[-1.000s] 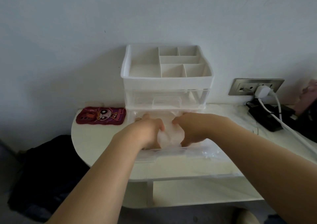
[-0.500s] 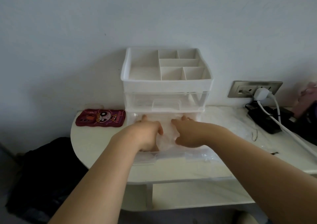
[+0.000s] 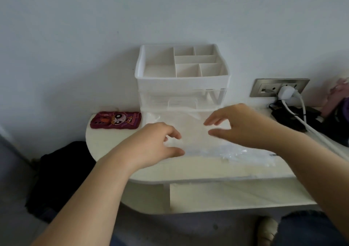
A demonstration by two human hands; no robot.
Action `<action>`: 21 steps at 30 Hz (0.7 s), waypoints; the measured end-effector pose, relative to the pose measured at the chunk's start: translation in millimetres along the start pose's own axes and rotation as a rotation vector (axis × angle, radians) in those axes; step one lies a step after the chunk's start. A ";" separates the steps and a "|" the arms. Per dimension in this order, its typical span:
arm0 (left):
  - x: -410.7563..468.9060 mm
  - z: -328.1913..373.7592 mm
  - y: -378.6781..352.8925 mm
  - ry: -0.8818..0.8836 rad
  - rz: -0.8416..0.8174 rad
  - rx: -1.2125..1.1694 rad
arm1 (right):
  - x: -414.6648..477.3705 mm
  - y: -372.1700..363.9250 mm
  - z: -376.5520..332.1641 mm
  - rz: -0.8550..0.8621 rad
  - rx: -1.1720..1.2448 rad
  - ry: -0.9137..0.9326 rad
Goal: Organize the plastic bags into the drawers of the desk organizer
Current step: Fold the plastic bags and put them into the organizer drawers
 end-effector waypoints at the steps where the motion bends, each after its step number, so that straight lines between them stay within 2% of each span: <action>1: -1.3 -0.9 -3.9 0.005 -0.018 0.031 | -3.5 -13.8 2.6 -0.072 -0.025 0.005; 3: -1.9 -1.3 -7.9 0.003 -0.019 0.100 | -8.6 -40.2 7.9 -0.173 -0.109 0.020; 5: -1.5 0.7 -7.3 -0.017 0.013 0.141 | -8.3 -48.4 11.2 -0.142 -0.170 0.031; 9: 2.7 3.5 3.2 -0.064 0.109 0.177 | -0.2 -42.2 18.6 -0.063 -0.109 0.018; 16: 12.3 1.8 32.5 -0.088 0.411 0.195 | 13.2 -22.3 30.7 0.205 -0.049 0.038; 21: 19.2 -1.5 46.9 -0.014 0.608 0.259 | 16.0 -3.2 27.1 0.497 -0.079 0.042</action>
Point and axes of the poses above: each hand's wrist, its own x-axis towards the middle knuckle, its own y-axis out of the back of the hand, z = x × y, the point moved 10 cm from there along x, towards the middle knuckle, and after that the axes turned 2 degrees about -y, right-handed, at the moved point
